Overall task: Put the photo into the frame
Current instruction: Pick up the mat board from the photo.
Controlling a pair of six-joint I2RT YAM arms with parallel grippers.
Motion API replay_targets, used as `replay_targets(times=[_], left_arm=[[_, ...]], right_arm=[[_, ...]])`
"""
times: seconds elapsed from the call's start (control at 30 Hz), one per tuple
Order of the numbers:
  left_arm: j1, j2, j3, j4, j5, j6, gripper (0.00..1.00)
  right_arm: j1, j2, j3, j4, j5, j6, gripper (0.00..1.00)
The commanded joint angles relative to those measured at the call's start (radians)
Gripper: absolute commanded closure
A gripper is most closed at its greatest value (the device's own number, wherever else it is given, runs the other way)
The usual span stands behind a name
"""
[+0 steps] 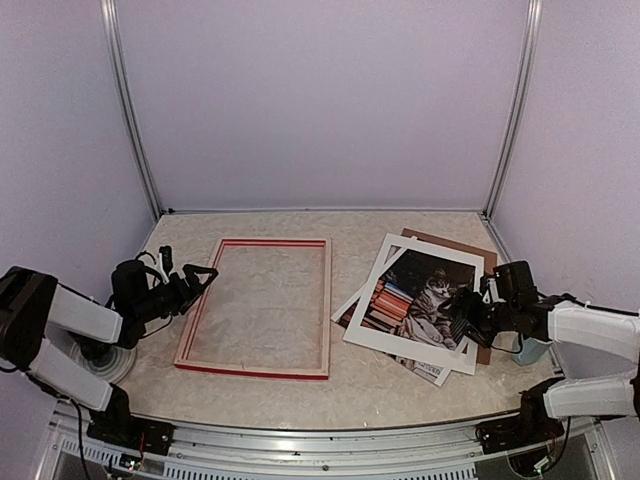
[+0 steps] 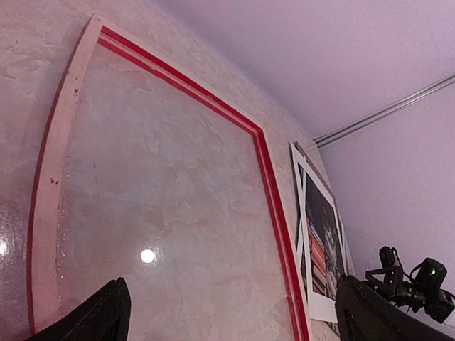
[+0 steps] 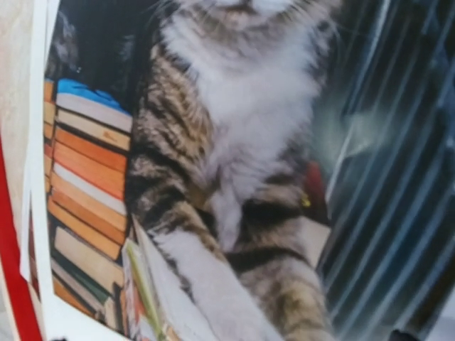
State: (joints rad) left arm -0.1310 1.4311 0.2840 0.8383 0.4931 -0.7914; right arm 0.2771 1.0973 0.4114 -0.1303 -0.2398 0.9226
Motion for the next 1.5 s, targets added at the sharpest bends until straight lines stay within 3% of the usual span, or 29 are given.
replay_targets(times=[0.0, 0.2, 0.4, 0.87, 1.13, 1.47], left_arm=[[-0.07, -0.077, 0.062, -0.1, -0.065, 0.095, 0.01], [-0.241, -0.123, 0.165, -0.264, -0.219, 0.158, 0.01], [-0.416, -0.059, 0.338, -0.382, -0.29, 0.156, 0.01], [-0.724, 0.309, 0.729, -0.457, -0.277, 0.161, 0.01], [-0.824, 0.496, 0.903, -0.498, -0.252, 0.166, 0.01], [-0.862, 0.633, 0.989, -0.547, -0.252, 0.154, 0.01]], right_arm=[[0.026, -0.077, -0.008, -0.087, 0.042, 0.029, 0.03], [0.06, -0.139, 0.006, -0.205, 0.091, 0.054, 0.02], [0.071, -0.171, -0.001, -0.297, 0.098, 0.065, 0.01], [0.073, -0.27, -0.028, -0.459, 0.145, 0.072, 0.01], [0.074, -0.261, -0.058, -0.464, 0.104, 0.063, 0.01], [0.074, -0.296, -0.08, -0.444, 0.036, 0.069, 0.01]])
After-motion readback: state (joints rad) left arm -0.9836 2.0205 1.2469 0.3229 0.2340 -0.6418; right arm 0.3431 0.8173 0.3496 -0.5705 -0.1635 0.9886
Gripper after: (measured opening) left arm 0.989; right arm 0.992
